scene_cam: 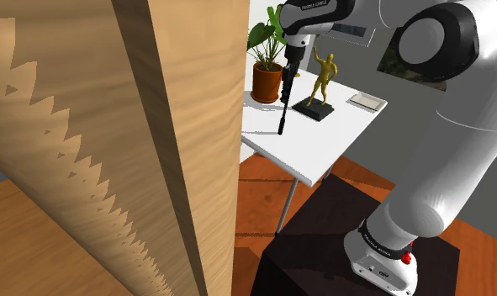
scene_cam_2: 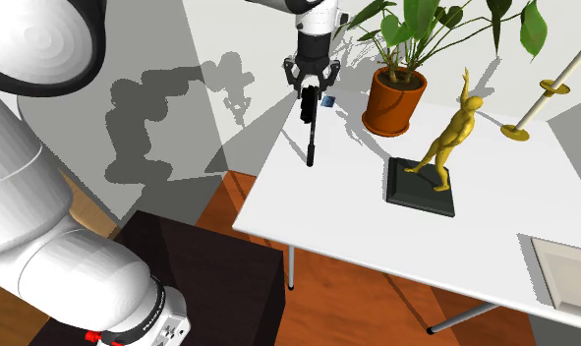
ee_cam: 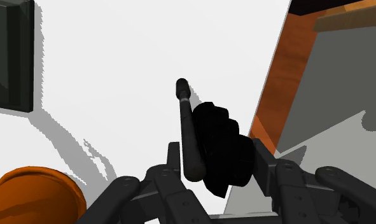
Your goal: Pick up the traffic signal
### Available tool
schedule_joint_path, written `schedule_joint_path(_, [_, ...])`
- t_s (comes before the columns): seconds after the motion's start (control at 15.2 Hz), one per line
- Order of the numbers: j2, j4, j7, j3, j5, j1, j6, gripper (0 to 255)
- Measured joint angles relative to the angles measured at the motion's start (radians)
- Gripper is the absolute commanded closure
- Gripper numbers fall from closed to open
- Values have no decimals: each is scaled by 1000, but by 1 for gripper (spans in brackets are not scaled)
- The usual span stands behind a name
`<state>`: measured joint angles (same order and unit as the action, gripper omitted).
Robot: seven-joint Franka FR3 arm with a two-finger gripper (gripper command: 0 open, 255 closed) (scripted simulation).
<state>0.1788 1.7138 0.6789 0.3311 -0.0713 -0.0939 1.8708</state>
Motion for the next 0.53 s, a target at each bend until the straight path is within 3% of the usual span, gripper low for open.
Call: schedule_joint_path(0.53, [0,-6,0,0,0,0,-7,255])
